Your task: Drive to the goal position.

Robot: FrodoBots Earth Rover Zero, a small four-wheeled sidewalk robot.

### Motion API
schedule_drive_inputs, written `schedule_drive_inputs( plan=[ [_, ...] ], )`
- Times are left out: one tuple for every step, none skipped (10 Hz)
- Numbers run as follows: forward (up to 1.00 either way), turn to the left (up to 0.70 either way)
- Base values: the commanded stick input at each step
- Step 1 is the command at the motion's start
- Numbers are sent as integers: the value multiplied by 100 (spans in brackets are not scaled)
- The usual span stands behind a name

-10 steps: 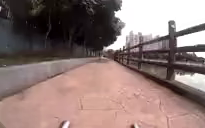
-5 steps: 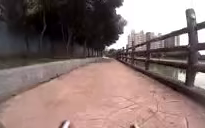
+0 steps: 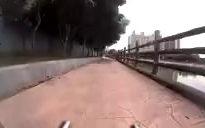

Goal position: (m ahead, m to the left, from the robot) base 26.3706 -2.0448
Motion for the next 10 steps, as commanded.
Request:
schedule_drive_inputs(
  plan=[
    [100, -14],
    [100, 0],
    [100, 0],
    [100, 0],
    [100, 0],
    [100, 0],
    [100, 0],
    [100, 0],
    [100, 0],
    [100, 0]
  ],
)
